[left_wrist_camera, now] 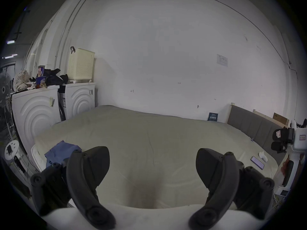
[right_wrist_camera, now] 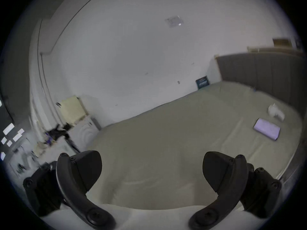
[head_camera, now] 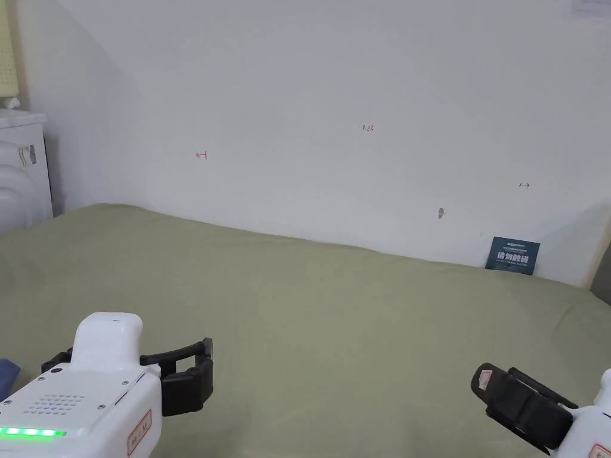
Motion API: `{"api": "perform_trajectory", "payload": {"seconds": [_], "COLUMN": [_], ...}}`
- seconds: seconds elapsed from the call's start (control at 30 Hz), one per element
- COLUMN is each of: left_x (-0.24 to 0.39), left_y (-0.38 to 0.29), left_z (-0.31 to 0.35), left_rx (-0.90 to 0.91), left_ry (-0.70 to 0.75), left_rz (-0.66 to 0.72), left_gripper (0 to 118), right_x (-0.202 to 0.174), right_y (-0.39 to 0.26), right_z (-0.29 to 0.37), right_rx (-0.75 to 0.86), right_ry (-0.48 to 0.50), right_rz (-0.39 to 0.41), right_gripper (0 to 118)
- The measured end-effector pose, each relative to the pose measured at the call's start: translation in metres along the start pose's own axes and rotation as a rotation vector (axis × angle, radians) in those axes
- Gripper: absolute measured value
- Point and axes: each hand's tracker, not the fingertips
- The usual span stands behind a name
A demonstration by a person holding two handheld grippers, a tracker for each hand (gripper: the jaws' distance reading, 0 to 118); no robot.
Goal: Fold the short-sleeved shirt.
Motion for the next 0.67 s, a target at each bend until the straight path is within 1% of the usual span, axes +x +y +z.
{"api": "perform_trajectory", "payload": {"seconds": [0.03, 0.13, 0.23, 0.27, 0.3, 0.33, 0.37, 0.4, 0.43, 0.47, 0.57, 0.63, 0.67], "left_x": [-0.001, -0.003, -0.002, -0.002, -0.003, -0.003, -0.002, -0.002, -0.002, -0.002, -0.001, -0.003, -0.003], "left_y": [0.001, 0.004, 0.007, 0.008, 0.008, 0.008, 0.008, 0.008, 0.008, 0.008, 0.005, -0.002, -0.006], "left_z": [-0.001, -0.006, -0.01, -0.011, -0.012, -0.014, -0.015, -0.016, -0.019, -0.021, -0.029, -0.037, -0.04], "left_rx": [-0.003, -0.009, -0.019, -0.023, -0.026, -0.027, -0.026, -0.028, -0.031, -0.039, -0.065, -0.082, -0.094], "left_ry": [-0.001, -0.002, 0.007, 0.004, -0.001, -0.006, -0.009, -0.013, -0.017, -0.021, -0.018, -0.018, -0.018], "left_rz": [0.011, 0.027, 0.027, 0.029, 0.032, 0.036, 0.038, 0.038, 0.036, 0.032, 0.01, 0.011, 0.014], "left_gripper": [110, 110, 110, 110, 110, 110, 110, 110, 110, 110, 110, 110, 110], "right_x": [-0.004, -0.012, -0.015, -0.013, -0.01, -0.007, -0.003, 0.002, 0.006, 0.009, 0.023, 0.034, 0.035], "right_y": [0.002, 0.005, 0.007, 0.007, 0.006, 0.005, 0.004, 0.002, 0.002, 0.002, -0.004, -0.012, -0.017], "right_z": [0.0, 0.0, -0.004, -0.006, -0.01, -0.014, -0.016, -0.017, -0.019, -0.022, -0.025, -0.028, -0.03], "right_rx": [0.002, 0.011, -0.004, -0.052, -0.091, -0.113, -0.09, -0.073, -0.082, -0.096, -0.049, -0.003, 0.002], "right_ry": [-0.034, -0.079, -0.081, -0.063, -0.02, 0.003, 0.026, 0.032, 0.018, 0.011, -0.004, 0.004, -0.013], "right_rz": [0.039, 0.104, 0.103, 0.105, 0.077, 0.032, -0.018, -0.079, -0.123, -0.134, -0.138, -0.109, -0.073], "right_gripper": [118, 118, 118, 117, 117, 117, 117, 117, 117, 117, 117, 117, 117]}}
